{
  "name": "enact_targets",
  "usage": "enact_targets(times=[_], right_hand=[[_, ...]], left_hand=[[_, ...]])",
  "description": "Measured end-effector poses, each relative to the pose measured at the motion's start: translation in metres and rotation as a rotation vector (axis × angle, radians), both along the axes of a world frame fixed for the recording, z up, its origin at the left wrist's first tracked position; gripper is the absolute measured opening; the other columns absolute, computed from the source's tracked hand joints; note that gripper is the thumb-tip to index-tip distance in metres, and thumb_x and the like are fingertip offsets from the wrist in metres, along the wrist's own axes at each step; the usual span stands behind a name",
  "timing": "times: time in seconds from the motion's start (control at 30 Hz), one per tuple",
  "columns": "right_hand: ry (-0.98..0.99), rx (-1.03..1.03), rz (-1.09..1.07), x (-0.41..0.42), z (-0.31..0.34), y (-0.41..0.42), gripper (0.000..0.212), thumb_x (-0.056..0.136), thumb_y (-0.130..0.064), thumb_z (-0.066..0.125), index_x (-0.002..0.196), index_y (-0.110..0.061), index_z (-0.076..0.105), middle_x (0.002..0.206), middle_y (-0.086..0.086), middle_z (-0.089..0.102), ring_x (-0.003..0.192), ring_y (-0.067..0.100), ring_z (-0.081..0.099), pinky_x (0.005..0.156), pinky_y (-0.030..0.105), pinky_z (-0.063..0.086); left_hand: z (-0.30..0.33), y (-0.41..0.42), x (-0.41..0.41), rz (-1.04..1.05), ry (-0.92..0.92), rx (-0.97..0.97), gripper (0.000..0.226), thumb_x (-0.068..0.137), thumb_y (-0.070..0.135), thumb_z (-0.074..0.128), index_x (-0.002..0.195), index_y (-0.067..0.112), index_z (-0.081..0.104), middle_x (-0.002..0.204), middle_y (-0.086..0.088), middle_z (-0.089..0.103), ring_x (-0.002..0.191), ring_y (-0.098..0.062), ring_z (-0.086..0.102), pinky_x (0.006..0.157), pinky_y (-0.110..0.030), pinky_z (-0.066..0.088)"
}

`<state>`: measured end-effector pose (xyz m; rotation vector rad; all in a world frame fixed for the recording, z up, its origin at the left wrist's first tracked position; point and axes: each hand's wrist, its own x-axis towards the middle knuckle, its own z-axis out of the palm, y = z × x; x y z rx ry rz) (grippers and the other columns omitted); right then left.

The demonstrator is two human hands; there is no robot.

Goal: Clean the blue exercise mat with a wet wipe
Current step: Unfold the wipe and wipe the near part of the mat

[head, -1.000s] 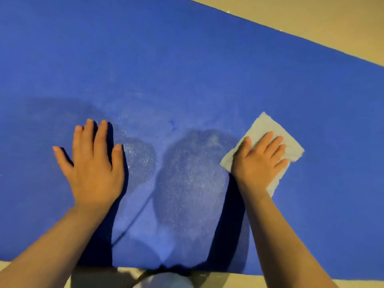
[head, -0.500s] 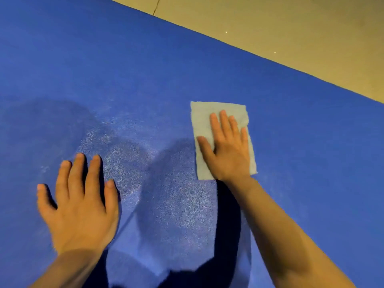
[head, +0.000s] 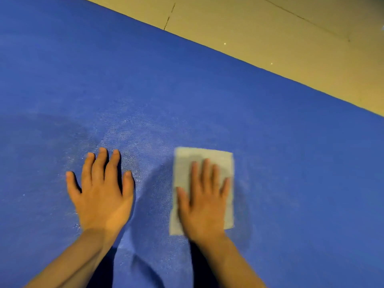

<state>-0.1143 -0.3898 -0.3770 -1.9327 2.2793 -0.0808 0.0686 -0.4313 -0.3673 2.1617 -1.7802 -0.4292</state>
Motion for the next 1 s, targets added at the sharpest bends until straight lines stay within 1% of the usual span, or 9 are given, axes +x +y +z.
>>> enact_targets(times=[0.1,0.17,0.27,0.43,0.57,0.7,0.8,0.87,1.0], right_hand=[[-0.052,0.059,0.393,0.011,0.003,-0.004,0.062,0.101,-0.057,0.020,0.153,-0.024,0.031,0.162,0.007,0.022,0.150,0.030,0.017,0.116,0.058,0.013],[-0.066,0.040,0.438,-0.022,0.003,-0.028,0.065,0.098,-0.063,0.023,0.153,-0.030,0.030,0.163,0.001,0.019,0.151,0.025,0.012,0.119,0.052,0.009],[-0.023,0.082,0.053,-0.106,0.007,-0.081,0.074,0.092,-0.072,0.016,0.155,-0.034,0.016,0.165,-0.001,0.007,0.151,0.024,0.004,0.121,0.045,0.000],[-0.063,0.127,-0.740,-0.173,0.014,-0.170,0.072,0.099,-0.061,0.021,0.157,-0.021,0.004,0.165,0.009,-0.002,0.150,0.032,-0.002,0.118,0.057,-0.001],[-0.055,0.076,-0.506,-0.079,-0.008,-0.242,0.069,0.102,-0.058,0.017,0.158,-0.020,0.000,0.164,0.010,-0.008,0.150,0.032,-0.009,0.118,0.057,-0.008],[0.010,-0.217,-0.078,0.009,-0.020,-0.258,0.066,0.097,-0.054,0.027,0.146,-0.015,0.047,0.152,0.016,0.040,0.141,0.038,0.036,0.114,0.061,0.023],[-0.046,-0.104,0.225,-0.014,-0.012,-0.256,0.068,0.095,-0.057,0.020,0.148,-0.022,0.043,0.156,0.007,0.036,0.144,0.031,0.032,0.116,0.054,0.017],[-0.034,-0.062,0.180,-0.066,-0.004,-0.257,0.069,0.095,-0.057,0.011,0.153,-0.027,0.030,0.162,0.002,0.022,0.149,0.025,0.019,0.118,0.049,0.009],[0.007,0.044,-0.316,-0.192,0.006,-0.254,0.058,0.103,-0.049,0.019,0.157,-0.028,0.012,0.165,0.001,0.005,0.151,0.023,0.005,0.120,0.050,0.004]], left_hand=[[0.007,-0.023,0.001,0.002,0.039,-0.103,0.047,0.089,0.035,0.044,0.117,0.003,0.063,0.121,-0.023,0.059,0.119,-0.042,0.048,0.102,-0.065,0.028],[0.007,-0.051,-0.005,0.013,0.034,-0.142,0.041,0.090,0.032,0.048,0.117,0.004,0.061,0.124,-0.022,0.054,0.122,-0.041,0.046,0.104,-0.067,0.026],[0.000,-0.105,-0.021,-0.024,-0.008,-0.134,0.046,0.094,0.031,0.045,0.132,0.006,0.054,0.142,-0.019,0.044,0.139,-0.041,0.031,0.111,-0.068,0.010],[-0.014,-0.142,-0.049,0.068,-0.064,-0.059,0.050,0.103,0.032,0.037,0.151,0.017,0.037,0.160,-0.013,0.025,0.151,-0.032,0.010,0.119,-0.057,0.000],[-0.016,-0.140,-0.051,0.056,-0.052,-0.099,0.053,0.098,0.035,0.033,0.147,0.016,0.044,0.157,-0.014,0.032,0.149,-0.034,0.017,0.119,-0.055,0.005],[-0.020,-0.140,-0.052,0.074,-0.088,-0.118,0.052,0.097,0.035,0.036,0.144,0.015,0.047,0.155,-0.017,0.036,0.147,-0.035,0.021,0.117,-0.058,0.010],[-0.020,-0.141,-0.052,0.082,-0.099,-0.145,0.051,0.096,0.033,0.040,0.142,0.014,0.049,0.153,-0.017,0.037,0.146,-0.036,0.023,0.116,-0.059,0.012],[-0.019,-0.142,-0.053,0.085,-0.098,-0.129,0.052,0.095,0.033,0.040,0.142,0.013,0.049,0.153,-0.017,0.036,0.146,-0.036,0.021,0.116,-0.059,0.011],[-0.020,-0.141,-0.052,0.064,-0.130,-0.166,0.050,0.095,0.030,0.041,0.140,0.009,0.050,0.151,-0.022,0.038,0.144,-0.041,0.025,0.113,-0.060,0.014]])
